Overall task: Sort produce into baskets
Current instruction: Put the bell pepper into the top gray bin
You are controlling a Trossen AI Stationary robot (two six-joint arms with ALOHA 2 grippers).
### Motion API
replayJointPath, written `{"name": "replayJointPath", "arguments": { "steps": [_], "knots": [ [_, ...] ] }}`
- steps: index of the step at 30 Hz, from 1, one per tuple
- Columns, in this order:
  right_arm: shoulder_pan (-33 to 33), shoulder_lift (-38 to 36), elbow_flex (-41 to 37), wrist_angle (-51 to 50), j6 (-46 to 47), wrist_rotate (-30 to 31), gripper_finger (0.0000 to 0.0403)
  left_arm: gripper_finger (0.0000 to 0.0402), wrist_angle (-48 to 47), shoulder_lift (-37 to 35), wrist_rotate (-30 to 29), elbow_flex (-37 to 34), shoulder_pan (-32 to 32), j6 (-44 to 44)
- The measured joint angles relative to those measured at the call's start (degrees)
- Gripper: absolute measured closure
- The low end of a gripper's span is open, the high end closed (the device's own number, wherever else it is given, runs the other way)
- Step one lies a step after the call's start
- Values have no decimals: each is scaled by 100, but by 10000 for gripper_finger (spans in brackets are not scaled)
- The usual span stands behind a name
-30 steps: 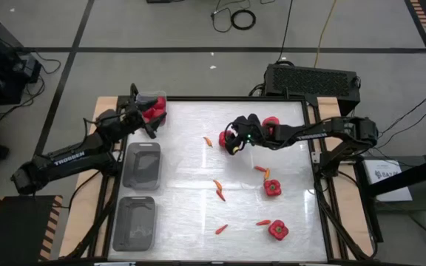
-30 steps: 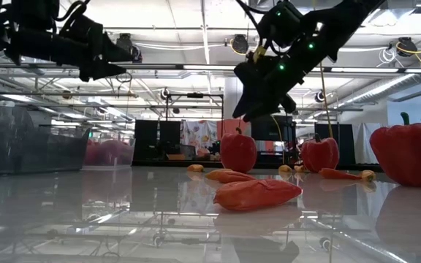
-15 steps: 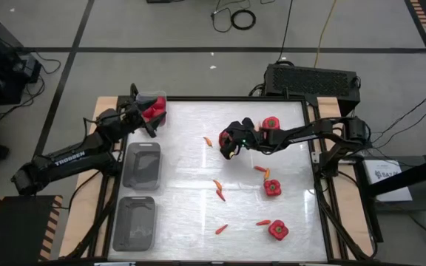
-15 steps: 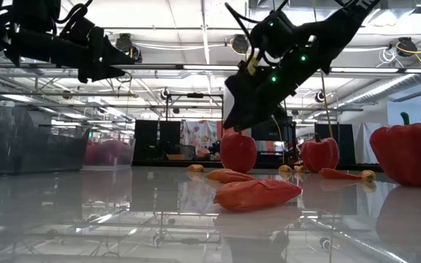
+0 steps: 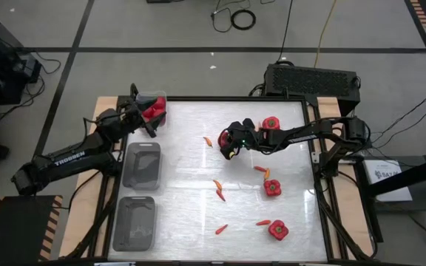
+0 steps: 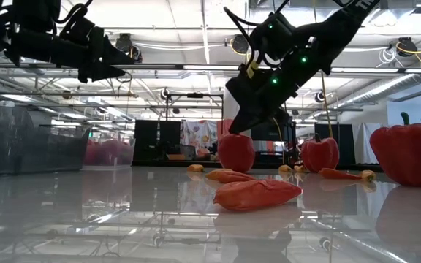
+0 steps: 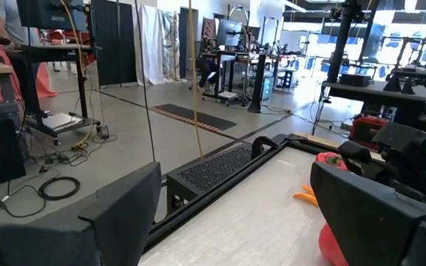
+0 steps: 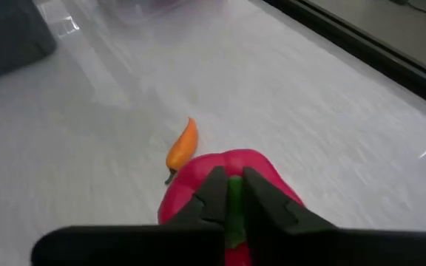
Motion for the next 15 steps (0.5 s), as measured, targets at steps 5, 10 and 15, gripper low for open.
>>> {"name": "replayJointPath", "arguments": {
  "steps": [5, 10, 15],
  "knots": [
    [38, -30, 0, 104, 53, -29, 383, 49, -19, -1, 1, 0, 0, 2],
    [232, -134, 386, 185, -243, -30, 396, 49, -147, 0, -91, 2, 2, 117],
    [540, -2, 1120, 334, -644, -31, 395, 49, -166, 0, -493, 2, 4, 130]
  ]
}}
